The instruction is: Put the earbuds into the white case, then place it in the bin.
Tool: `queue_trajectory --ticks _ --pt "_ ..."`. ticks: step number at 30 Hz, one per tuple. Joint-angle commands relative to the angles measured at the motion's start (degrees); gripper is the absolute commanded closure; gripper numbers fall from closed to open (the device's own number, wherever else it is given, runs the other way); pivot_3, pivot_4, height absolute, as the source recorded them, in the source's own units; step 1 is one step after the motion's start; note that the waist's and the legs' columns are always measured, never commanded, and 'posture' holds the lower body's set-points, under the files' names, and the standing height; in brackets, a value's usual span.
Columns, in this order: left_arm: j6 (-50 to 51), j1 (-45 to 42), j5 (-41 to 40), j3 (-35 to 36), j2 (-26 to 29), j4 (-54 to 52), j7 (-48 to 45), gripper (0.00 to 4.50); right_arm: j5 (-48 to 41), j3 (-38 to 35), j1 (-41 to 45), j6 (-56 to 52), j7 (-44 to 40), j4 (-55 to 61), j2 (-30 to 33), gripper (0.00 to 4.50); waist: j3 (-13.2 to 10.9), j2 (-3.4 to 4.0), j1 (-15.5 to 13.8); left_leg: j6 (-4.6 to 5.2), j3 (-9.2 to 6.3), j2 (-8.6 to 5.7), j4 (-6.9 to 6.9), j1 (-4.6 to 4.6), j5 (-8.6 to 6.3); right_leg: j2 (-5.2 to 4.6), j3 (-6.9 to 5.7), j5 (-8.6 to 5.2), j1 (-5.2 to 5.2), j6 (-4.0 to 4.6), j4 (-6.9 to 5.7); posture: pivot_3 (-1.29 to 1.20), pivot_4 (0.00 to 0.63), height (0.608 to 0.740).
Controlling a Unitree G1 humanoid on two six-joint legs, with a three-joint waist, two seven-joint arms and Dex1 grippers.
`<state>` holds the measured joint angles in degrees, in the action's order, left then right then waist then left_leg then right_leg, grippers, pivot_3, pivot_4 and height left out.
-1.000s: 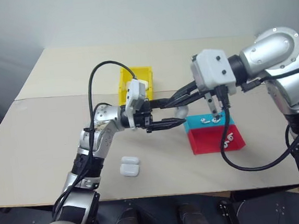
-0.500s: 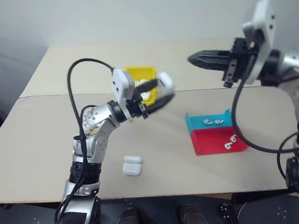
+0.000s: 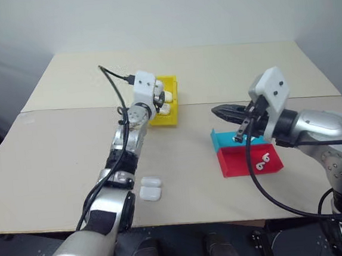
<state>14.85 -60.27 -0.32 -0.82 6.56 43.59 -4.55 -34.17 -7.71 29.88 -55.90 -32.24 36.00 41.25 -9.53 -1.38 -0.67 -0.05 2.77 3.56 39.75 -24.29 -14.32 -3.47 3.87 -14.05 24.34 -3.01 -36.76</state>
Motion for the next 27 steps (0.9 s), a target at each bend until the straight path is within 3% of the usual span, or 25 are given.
queue_trajectory --ticks 1,5,11,16,21,27 --pt "-2.33 -3.0 0.61 -0.02 -0.53 3.29 -0.63 1.01 -1.27 -2.87 -0.52 -0.82 0.91 2.85 1.41 4.5 0.0 0.0 0.0 0.0 0.0 0.0 -0.02 0.0 0.0 0.0 0.0 0.0 0.0 0.0 -0.01 0.0 0.15 0.74" --pt "-4.35 -2.07 -0.4 0.56 -0.34 0.69 -3.05 0.04 -1.95 -3.15 -0.97 -0.88 1.47 3.27 1.78 4.5 0.0 0.0 0.1 0.01 0.02 0.01 -0.05 -0.02 0.0 0.0 0.0 0.0 0.0 0.0 0.0 0.0 0.15 0.74" --pt "-2.0 4.58 -5.25 2.05 3.88 -15.37 -13.52 0.04 -2.0 -3.38 -1.72 0.66 1.12 2.48 1.6 4.5 0.0 0.01 0.42 -0.01 0.03 0.04 -0.04 0.02 0.0 0.01 0.01 0.0 0.0 0.0 -0.01 0.0 0.15 0.74" --pt "8.23 15.98 -16.29 3.69 13.56 -39.48 -29.25 0.04 0.2 -3.81 -7.49 7.9 -2.09 1.72 1.59 4.5 0.01 0.02 0.93 -0.01 0.04 0.09 -0.07 0.03 0.0 0.03 0.02 0.0 -0.02 0.0 -0.21 0.0 0.15 0.74" --pt "19.92 30.65 -30.81 9.36 29.49 -60.17 -44.15 0.04 1.87 -4.95 -15.92 14.77 -5.44 0.65 1.65 4.5 0.01 0.02 1.37 -0.04 0.05 0.14 -0.04 0.04 0.02 0.02 0.01 -0.01 -0.02 0.0 -0.26 0.0 0.15 0.74" --pt "28.22 41.74 -41.81 19.97 39.26 -71.05 -46.48 0.04 -1.26 -8.67 -19.18 15.56 -8.29 0.74 2.54 4.5 0.0 -0.01 1.16 -0.06 0.09 0.16 0.01 0.38 0.03 0.01 0.01 -0.02 -0.2 0.02 -0.27 0.0 0.15 0.74"
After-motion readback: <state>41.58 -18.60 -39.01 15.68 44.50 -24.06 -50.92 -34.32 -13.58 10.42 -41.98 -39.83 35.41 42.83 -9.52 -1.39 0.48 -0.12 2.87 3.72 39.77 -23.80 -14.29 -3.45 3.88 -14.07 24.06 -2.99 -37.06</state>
